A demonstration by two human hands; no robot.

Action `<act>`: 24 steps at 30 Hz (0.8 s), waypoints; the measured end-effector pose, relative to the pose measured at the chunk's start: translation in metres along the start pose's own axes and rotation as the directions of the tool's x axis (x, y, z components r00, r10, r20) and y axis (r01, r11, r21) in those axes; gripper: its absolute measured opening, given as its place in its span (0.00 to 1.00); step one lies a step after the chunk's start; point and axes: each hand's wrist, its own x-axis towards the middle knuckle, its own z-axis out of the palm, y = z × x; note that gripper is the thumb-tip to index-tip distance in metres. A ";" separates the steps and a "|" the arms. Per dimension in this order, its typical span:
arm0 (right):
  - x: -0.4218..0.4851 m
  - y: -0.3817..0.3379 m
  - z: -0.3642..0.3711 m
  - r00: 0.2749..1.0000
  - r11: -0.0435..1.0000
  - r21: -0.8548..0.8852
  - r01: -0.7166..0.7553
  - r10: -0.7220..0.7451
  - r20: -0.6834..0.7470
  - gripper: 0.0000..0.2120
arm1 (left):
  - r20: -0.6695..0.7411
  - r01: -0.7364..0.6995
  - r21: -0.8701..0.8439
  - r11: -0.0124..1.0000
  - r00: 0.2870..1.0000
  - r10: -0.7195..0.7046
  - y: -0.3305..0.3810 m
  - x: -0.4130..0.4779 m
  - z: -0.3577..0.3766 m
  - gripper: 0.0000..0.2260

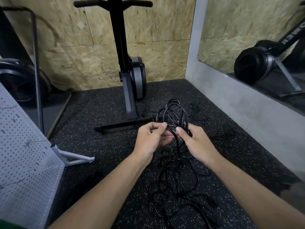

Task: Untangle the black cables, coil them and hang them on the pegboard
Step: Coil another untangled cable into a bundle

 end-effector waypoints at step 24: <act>-0.008 -0.001 0.009 0.987 0.921 -0.381 0.080 -0.020 0.160 0.09 | -0.050 0.175 -0.020 0.984 0.983 -0.176 -0.007 0.005 -0.011 0.10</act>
